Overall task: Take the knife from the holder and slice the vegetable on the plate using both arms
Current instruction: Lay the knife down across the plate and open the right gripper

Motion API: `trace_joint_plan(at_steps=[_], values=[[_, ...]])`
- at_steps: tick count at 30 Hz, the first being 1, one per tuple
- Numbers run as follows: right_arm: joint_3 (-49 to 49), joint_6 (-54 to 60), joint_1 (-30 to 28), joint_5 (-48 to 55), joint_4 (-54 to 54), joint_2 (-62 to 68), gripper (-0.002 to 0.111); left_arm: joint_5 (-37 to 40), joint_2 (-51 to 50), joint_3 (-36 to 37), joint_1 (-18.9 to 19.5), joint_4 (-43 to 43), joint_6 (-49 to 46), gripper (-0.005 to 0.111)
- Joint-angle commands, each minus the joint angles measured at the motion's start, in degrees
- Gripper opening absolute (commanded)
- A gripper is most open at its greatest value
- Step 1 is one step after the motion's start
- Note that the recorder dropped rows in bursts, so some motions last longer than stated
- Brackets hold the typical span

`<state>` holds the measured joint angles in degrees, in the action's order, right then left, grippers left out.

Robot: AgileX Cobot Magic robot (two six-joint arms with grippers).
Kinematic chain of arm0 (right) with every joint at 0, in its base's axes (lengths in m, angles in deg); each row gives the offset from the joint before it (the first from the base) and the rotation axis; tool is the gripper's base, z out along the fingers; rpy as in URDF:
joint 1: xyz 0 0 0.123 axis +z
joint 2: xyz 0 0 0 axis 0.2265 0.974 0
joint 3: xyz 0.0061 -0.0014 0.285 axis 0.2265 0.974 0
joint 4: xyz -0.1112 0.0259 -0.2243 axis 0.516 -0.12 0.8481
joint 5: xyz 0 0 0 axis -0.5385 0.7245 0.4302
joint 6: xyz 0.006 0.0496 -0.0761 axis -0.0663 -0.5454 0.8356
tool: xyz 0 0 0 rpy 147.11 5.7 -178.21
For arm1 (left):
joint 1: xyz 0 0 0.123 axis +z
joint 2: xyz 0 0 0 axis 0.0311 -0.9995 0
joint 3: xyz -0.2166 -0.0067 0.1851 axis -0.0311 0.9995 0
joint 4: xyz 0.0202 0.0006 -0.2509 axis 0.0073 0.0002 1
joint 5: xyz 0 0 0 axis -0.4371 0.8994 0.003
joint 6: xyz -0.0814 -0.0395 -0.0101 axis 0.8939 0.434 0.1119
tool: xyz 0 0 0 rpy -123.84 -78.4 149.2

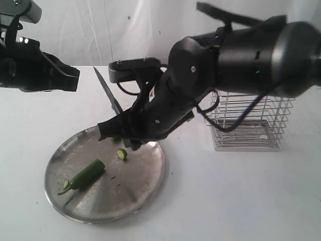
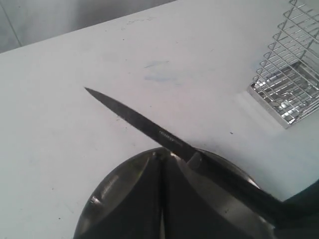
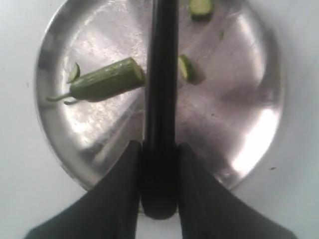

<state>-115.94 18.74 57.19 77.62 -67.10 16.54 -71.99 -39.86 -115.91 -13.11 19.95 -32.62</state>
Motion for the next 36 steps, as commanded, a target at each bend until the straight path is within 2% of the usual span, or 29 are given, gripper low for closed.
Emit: trace_joint_plan(at_steps=[1, 5, 10, 13, 20, 30, 36], values=[[-0.2, 1.6, -2.1, -1.6, -11.4, 7.6, 0.000, -0.6, 0.5, 0.5, -0.3, -0.9, 0.2, 0.000], [-0.2, 2.8, -1.8, -1.6, -13.2, 11.3, 0.000, -2.2, 0.5, 0.5, -0.3, -0.9, 0.3, 0.000], [-0.2, 16.2, -1.8, -0.7, -23.7, 12.1, 0.000, -3.5, 0.5, 0.5, -0.3, -0.9, 0.5, 0.000], [-0.2, 18.2, -1.8, -1.6, -25.5, 12.6, 0.005, -3.5, 0.5, 0.5, -0.3, -0.7, 0.5, 0.000], [-0.2, 18.2, -1.8, 0.5, -25.8, 16.1, 0.022, -1.9, 0.5, 0.5, -0.3, -0.7, 0.5, 0.000], [-0.2, 18.4, -1.8, 1.9, -21.0, 11.5, 0.023, 0.7, 0.5, 0.5, -0.3, -1.3, 0.2, 0.000], [-0.2, 18.4, -1.8, 6.9, -19.8, 10.8, 0.043, 2.0, 0.5, 0.6, -0.3, -3.0, 0.2, 0.000]])
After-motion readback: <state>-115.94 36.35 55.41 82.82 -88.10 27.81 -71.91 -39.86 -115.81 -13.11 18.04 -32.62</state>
